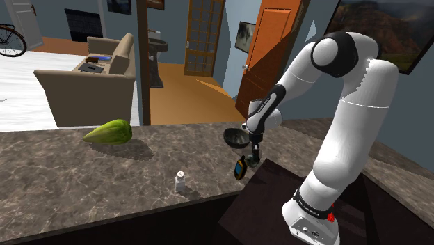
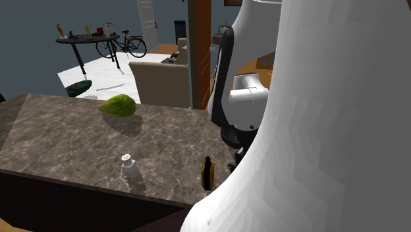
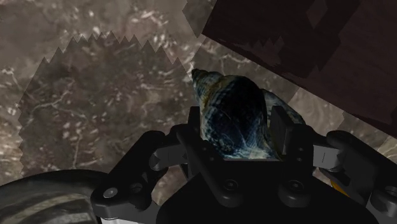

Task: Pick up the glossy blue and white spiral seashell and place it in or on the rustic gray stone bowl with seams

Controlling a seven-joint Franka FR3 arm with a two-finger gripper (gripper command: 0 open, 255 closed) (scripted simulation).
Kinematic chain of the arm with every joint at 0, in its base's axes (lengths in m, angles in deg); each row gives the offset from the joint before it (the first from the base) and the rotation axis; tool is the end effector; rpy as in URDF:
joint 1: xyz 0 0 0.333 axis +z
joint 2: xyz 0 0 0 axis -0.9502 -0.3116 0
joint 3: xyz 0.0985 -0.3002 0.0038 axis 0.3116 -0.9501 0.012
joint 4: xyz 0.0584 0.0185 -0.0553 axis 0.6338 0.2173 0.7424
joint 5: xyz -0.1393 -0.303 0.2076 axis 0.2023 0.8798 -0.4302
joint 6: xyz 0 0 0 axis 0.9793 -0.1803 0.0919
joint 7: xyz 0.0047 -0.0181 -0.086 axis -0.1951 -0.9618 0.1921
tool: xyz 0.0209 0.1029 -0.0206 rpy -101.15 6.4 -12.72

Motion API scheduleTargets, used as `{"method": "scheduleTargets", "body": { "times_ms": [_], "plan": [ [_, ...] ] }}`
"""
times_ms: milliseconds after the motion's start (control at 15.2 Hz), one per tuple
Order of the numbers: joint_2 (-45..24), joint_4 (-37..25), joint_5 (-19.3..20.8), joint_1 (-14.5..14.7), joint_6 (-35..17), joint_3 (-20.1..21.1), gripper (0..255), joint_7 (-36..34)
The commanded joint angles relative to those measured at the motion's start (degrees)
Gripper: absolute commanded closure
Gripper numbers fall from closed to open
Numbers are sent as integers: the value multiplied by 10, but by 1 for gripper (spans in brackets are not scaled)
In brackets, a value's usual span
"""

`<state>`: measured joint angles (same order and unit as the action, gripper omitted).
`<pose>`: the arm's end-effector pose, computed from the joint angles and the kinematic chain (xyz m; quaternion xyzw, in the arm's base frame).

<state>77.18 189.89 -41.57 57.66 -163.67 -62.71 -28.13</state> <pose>0.3465 -0.1967 0.1587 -0.9614 -0.2420 0.1268 0.0330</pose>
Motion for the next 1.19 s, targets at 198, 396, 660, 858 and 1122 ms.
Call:
{"method": "scheduleTargets", "body": {
  "times_ms": [198, 396, 660, 858, 1122],
  "plan": [
    [30, 3, 8, 2, 26, -4, 255, -3],
    [59, 5, 15, 4, 53, -7, 255, -6],
    [97, 6, 24, 5, 89, -9, 255, -10],
    [124, 5, 29, 5, 117, -9, 255, -12],
    [158, 2, 34, 5, 154, -9, 255, -13]
  ]
}}
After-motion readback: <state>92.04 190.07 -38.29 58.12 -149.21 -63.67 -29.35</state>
